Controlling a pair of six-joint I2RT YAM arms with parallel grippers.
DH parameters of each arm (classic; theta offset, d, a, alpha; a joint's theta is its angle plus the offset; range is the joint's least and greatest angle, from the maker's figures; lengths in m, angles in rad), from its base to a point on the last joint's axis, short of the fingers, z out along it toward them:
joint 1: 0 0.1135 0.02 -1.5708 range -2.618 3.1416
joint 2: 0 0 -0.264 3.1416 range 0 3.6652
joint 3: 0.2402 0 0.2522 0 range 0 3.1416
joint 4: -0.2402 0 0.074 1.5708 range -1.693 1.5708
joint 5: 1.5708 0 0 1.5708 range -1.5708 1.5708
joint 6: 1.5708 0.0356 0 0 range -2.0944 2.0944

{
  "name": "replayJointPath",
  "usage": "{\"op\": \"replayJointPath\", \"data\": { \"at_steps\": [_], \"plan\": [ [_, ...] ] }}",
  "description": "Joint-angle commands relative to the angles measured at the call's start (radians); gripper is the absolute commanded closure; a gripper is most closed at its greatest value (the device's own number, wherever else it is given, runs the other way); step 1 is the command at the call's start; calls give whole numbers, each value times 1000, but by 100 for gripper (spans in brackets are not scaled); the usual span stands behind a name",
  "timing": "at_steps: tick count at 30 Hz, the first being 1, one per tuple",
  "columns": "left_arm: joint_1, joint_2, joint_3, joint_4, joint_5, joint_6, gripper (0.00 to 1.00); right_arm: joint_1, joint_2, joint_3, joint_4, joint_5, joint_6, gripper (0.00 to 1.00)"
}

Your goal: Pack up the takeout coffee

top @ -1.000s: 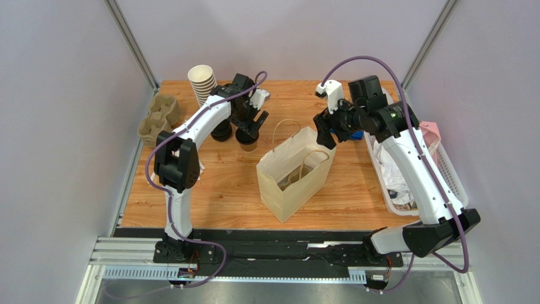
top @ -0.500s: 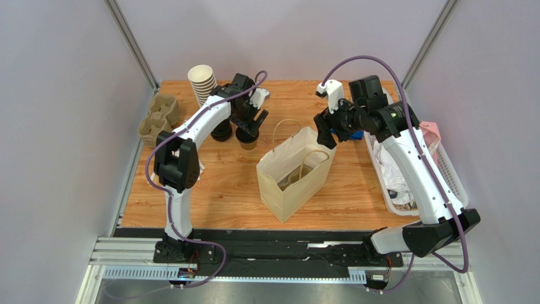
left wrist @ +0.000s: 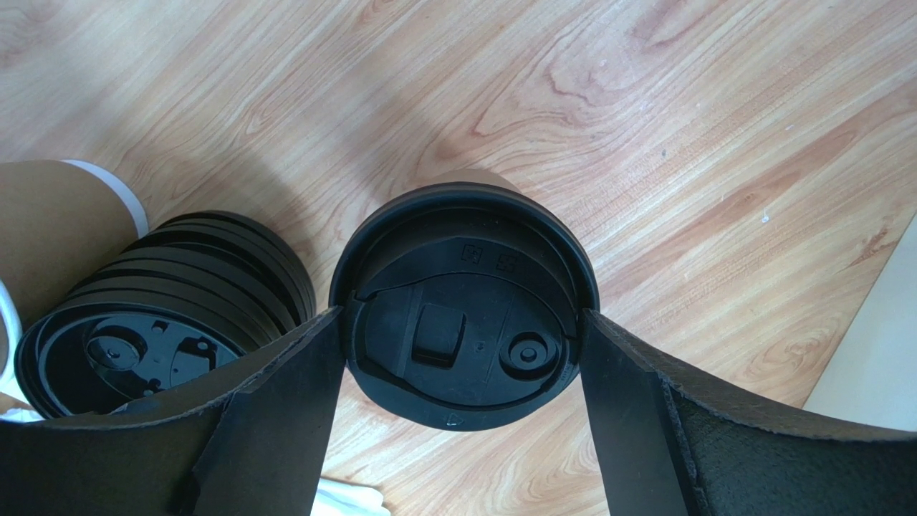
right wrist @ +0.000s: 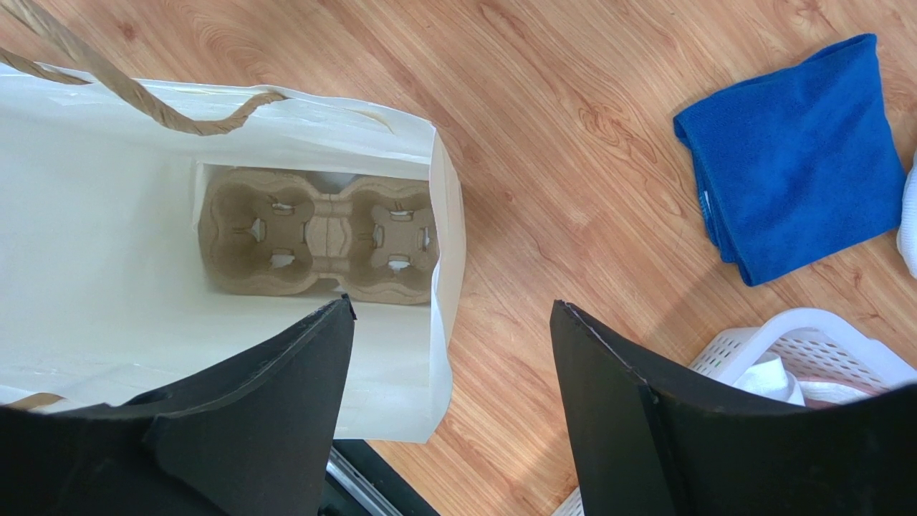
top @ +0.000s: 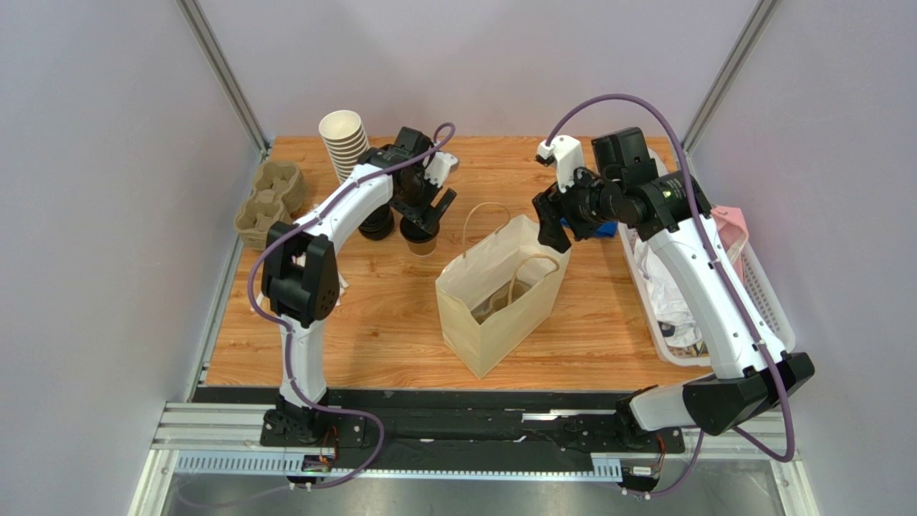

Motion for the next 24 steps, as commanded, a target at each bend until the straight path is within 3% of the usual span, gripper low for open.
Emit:
{"op": "replayJointPath", "data": {
  "at_steps": [1, 5, 9, 17, 22, 24],
  "plan": [
    [-6, 29, -17, -6, -9, 30, 15, -5, 6, 37, 9, -19, 5, 28],
    [-8, 29, -19, -7, -8, 33, 19, -5, 6, 45, 9, -19, 7, 27],
    [-11, 6, -10, -16, 0, 41, 36, -6, 9, 50, 9, -17, 8, 28],
    [-17, -72, 47, -85, 6, 70, 53, -8, 16, 65, 10, -17, 11, 27],
    [-17, -173, 90, -150, 44, 94, 69, -14, 16, 77, 12, -8, 22, 24],
    [-17, -231, 110, -182, 61, 101, 71, -23, 11, 80, 12, 2, 25, 23]
  ]
}}
